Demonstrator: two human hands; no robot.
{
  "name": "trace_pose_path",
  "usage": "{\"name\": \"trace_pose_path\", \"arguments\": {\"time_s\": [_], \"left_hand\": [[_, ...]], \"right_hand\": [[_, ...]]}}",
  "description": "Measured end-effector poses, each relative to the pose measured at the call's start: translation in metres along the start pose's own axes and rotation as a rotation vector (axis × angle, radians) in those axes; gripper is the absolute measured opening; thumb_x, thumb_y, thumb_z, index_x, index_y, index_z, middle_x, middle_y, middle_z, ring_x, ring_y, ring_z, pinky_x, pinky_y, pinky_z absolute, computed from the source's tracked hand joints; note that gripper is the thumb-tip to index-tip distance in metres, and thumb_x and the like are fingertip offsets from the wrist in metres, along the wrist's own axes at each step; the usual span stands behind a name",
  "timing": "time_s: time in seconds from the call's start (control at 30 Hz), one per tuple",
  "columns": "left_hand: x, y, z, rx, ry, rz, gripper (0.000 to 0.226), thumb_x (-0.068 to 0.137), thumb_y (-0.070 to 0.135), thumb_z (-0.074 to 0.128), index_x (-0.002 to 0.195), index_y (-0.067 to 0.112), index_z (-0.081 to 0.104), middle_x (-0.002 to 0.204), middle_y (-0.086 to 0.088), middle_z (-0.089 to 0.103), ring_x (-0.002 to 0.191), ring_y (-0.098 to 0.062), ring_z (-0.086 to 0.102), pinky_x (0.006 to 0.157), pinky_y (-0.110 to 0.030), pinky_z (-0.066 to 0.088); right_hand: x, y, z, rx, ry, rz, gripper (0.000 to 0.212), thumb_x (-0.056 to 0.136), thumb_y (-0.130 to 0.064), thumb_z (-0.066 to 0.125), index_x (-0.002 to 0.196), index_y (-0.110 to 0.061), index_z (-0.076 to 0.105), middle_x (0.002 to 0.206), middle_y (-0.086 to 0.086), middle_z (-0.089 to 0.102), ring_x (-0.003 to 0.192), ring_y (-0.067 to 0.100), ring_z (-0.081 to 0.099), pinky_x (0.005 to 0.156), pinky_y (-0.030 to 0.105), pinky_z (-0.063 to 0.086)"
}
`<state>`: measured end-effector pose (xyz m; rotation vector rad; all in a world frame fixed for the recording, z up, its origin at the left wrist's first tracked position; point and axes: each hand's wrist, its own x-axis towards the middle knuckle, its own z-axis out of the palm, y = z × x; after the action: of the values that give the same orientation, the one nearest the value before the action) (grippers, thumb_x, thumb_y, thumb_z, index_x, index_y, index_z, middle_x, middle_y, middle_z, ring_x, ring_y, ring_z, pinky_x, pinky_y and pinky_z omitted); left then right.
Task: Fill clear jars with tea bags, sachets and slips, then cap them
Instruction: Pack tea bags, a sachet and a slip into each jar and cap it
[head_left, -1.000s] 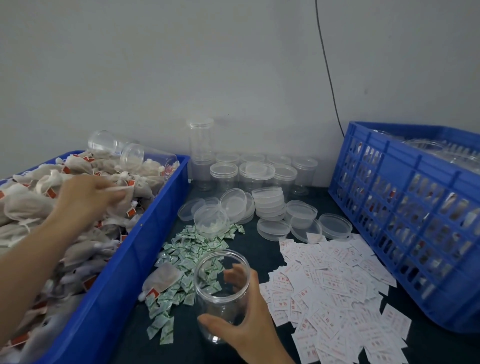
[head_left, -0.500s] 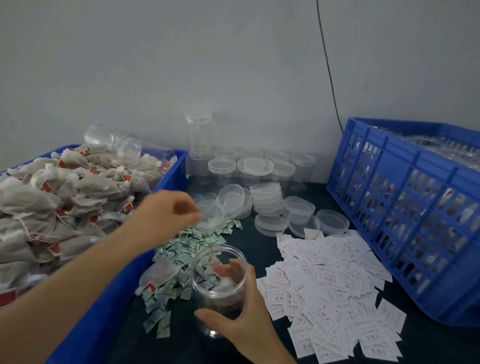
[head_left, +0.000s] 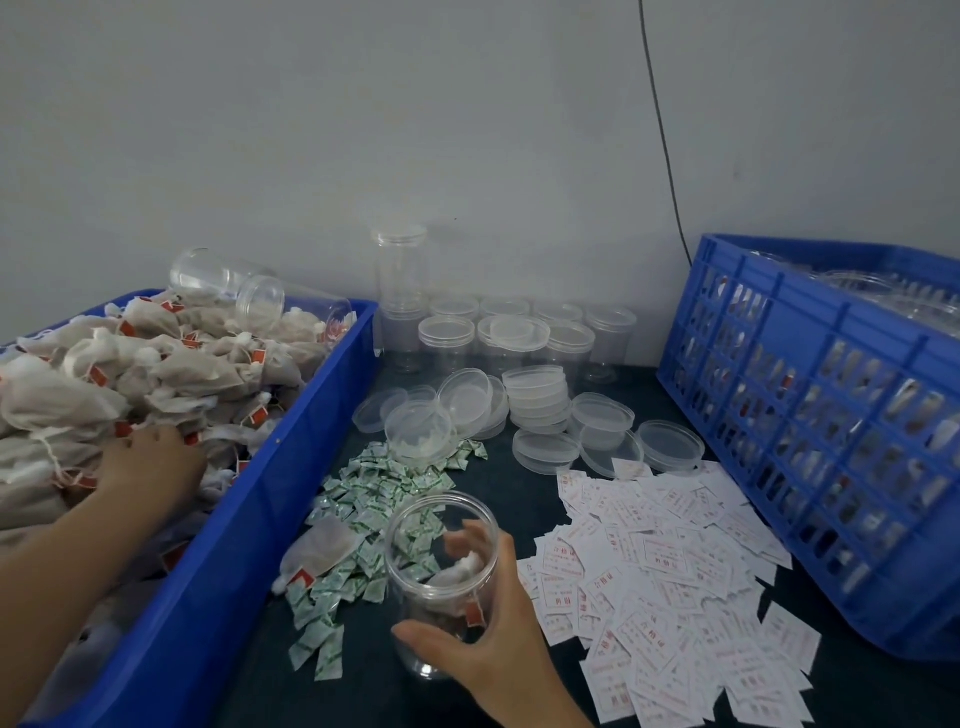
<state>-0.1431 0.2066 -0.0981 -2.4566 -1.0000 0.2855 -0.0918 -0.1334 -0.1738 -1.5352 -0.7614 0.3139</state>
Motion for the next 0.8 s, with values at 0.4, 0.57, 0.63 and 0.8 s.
{"name": "trace_pose_path", "arguments": {"time_s": [0.4, 0.57, 0.63, 0.8], "left_hand": [[-0.020, 0.008, -0.047, -0.492, 0.394, -0.011, 0.012, 0.094, 0.022, 0.058, 0.086, 0.013, 0.055, 0.083, -0.007, 0.059, 0.076, -0.024, 0.059, 0.071, -0.041, 0.052], [-0.058, 0.036, -0.113, -1.059, 0.511, 0.316, 0.026, 0.098, 0.024, 0.049, 0.076, 0.012, 0.045, 0.068, -0.004, 0.056, 0.059, -0.019, 0.059, 0.050, -0.030, 0.046], [-0.081, 0.057, -0.134, -1.150, 0.384, 0.477, 0.024, 0.094, 0.028, 0.056, 0.072, 0.018, 0.052, 0.063, 0.004, 0.057, 0.055, -0.008, 0.057, 0.046, -0.018, 0.041], [-0.111, 0.086, -0.135, -1.057, 0.125, 0.675, 0.026, 0.077, 0.048, 0.068, 0.074, 0.022, 0.065, 0.065, 0.004, 0.063, 0.055, -0.001, 0.052, 0.055, -0.015, 0.045]], "right_hand": [[0.000, 0.000, 0.000, 0.014, -0.001, -0.001, 0.086, 0.061, -0.054, 0.091, 0.128, -0.057, 0.037, 0.122, -0.030, 0.053, 0.115, 0.005, 0.060, 0.084, 0.018, 0.054], [0.001, 0.001, 0.001, 0.015, -0.004, -0.001, 0.088, 0.062, -0.052, 0.091, 0.132, -0.051, 0.038, 0.122, -0.026, 0.053, 0.114, 0.008, 0.060, 0.084, 0.020, 0.055], [0.000, 0.001, 0.001, 0.002, 0.004, -0.003, 0.090, 0.062, -0.052, 0.091, 0.135, -0.048, 0.038, 0.123, -0.024, 0.054, 0.115, 0.011, 0.060, 0.086, 0.022, 0.055], [0.001, 0.004, 0.001, -0.015, 0.007, -0.025, 0.093, 0.064, -0.050, 0.091, 0.138, -0.051, 0.034, 0.128, -0.019, 0.056, 0.119, 0.014, 0.060, 0.093, 0.027, 0.055]]}}
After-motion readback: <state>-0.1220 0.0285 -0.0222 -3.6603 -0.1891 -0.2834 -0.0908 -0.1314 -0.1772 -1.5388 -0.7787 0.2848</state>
